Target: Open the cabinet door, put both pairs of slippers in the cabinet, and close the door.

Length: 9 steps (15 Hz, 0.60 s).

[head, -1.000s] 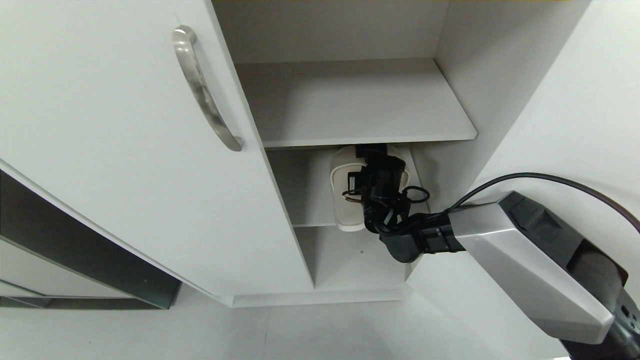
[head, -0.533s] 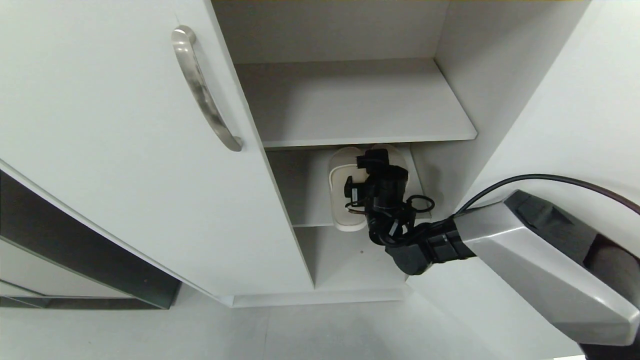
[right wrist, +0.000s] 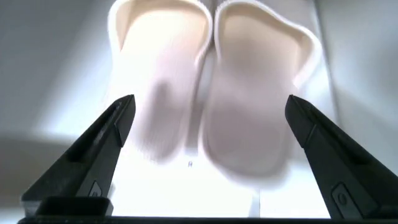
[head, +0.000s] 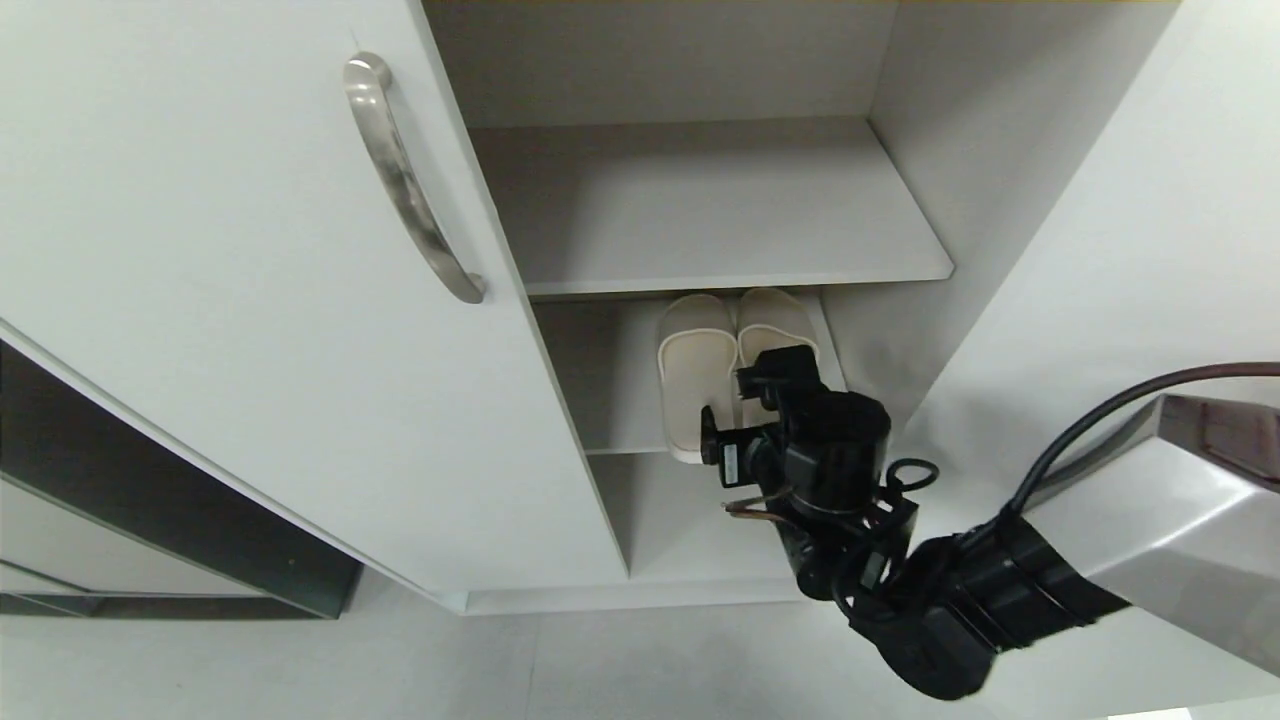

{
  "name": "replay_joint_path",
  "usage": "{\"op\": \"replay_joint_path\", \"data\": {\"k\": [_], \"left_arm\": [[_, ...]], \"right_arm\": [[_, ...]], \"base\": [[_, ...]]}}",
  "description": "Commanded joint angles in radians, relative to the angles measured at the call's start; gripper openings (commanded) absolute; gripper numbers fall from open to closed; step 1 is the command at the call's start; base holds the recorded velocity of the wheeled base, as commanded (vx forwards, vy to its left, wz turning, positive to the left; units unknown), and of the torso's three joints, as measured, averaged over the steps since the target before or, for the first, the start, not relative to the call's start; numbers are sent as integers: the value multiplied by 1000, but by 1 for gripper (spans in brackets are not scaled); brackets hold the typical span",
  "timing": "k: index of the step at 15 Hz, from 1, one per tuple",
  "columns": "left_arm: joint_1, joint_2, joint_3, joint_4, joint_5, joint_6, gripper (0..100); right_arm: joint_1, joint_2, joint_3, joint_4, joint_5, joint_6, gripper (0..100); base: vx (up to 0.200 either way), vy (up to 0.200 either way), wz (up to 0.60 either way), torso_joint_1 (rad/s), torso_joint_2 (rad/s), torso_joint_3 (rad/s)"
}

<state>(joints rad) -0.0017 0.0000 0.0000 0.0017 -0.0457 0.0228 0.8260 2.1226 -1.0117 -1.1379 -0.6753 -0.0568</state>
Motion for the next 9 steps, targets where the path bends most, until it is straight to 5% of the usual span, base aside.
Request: {"op": "replay_joint_path", "data": {"k": [1, 7, 9], "left_arm": [[0, 2, 0, 0, 0, 0, 0], [0, 2, 0, 0, 0, -4, 0], [0, 2, 0, 0, 0, -4, 0]], "right_arm": [[50, -121, 188, -112, 5, 0, 100], [51, -125, 193, -120, 5, -1, 100], [56, -124, 189, -120, 5, -3, 100]], "base": [[0, 0, 0, 0, 0, 0], [0, 0, 0, 0, 0, 0], [-200, 0, 0, 2, 0, 0]]}}
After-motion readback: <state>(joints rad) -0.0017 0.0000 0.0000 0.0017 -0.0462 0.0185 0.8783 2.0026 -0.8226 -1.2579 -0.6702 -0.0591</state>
